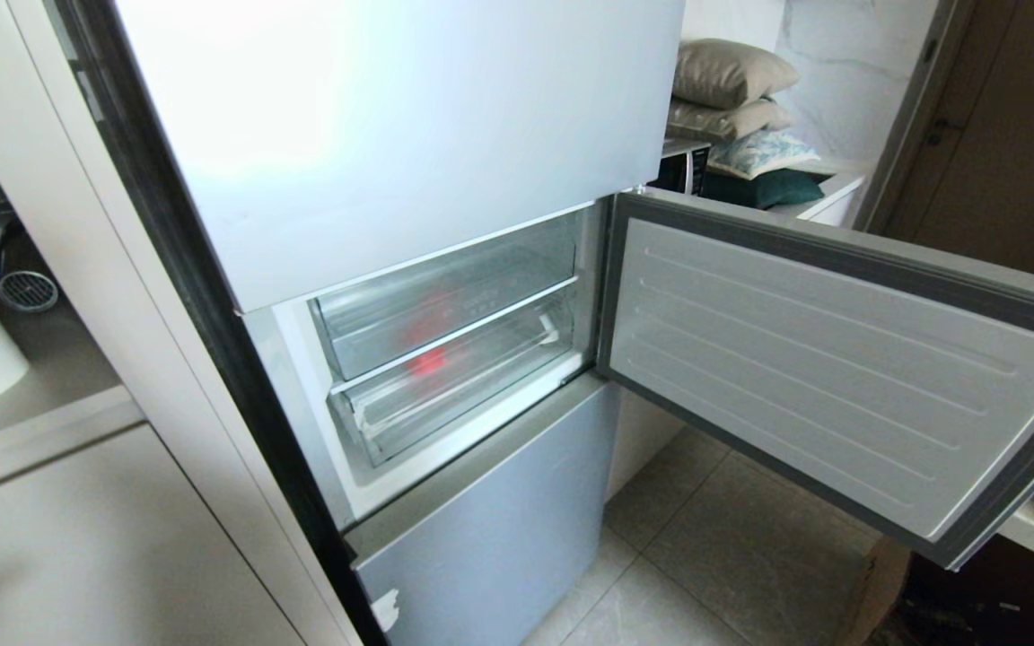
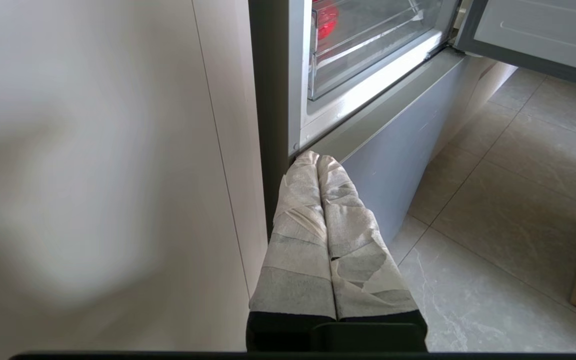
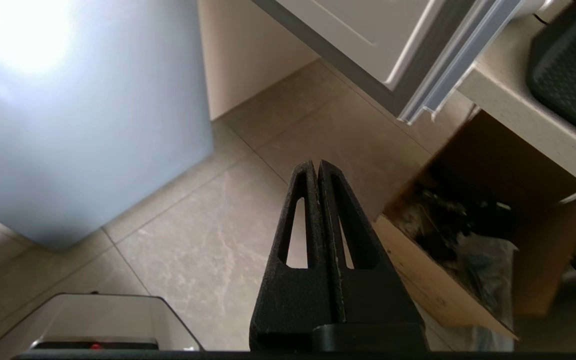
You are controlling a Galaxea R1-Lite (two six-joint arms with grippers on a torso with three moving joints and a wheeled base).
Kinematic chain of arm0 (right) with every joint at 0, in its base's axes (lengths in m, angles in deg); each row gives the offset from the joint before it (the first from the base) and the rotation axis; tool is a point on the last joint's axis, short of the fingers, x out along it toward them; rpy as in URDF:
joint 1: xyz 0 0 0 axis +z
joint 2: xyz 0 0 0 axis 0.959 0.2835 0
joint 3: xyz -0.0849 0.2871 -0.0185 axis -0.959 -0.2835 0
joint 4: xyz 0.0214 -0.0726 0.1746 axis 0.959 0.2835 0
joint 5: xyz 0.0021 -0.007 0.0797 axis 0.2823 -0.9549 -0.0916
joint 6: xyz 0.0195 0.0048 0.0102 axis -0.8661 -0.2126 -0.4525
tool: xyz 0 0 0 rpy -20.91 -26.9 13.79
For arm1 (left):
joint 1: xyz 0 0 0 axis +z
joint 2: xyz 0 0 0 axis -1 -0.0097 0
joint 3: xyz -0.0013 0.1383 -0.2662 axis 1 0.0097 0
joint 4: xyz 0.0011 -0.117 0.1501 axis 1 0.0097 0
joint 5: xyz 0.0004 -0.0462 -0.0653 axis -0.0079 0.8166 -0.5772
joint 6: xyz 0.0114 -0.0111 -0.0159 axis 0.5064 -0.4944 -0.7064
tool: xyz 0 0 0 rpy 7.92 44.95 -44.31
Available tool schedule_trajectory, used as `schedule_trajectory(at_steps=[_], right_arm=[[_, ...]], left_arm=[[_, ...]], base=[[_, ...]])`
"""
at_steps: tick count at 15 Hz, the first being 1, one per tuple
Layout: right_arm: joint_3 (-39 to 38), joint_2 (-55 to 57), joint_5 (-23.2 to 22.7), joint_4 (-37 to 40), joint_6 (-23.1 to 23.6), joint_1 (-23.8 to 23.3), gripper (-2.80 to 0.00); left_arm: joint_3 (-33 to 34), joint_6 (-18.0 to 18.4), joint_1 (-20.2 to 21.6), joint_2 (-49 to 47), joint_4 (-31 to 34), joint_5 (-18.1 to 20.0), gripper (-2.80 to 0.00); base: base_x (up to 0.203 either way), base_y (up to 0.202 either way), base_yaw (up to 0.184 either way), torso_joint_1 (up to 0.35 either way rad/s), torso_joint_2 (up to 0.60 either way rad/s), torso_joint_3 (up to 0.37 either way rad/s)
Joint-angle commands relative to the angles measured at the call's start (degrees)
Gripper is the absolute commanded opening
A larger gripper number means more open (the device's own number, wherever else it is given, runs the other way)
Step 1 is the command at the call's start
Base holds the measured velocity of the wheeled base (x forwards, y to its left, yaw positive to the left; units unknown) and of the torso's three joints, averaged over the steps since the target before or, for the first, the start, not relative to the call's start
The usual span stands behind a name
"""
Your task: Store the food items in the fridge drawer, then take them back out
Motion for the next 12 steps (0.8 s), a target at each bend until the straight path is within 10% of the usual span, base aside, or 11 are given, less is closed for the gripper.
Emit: schedule_trajectory(at_steps=[1, 12], right_arm=[[0.0, -1.1, -0.1, 0.3, -0.1, 1.2, -2.8], [-0.1, -16.1, 1.1, 0.1, -4.6, 4.4, -2.8]], left_arm=[[0.0, 0.0, 0.0, 0.0, 0.0, 0.0, -2.8], [0.0, 0.0, 0.0, 0.0, 0.0, 0.0, -2.8]], base=[[0.0, 0.0, 0.0, 0.0, 0.0, 0.0], [0.0, 0.0, 0.0, 0.0, 0.0, 0.0]])
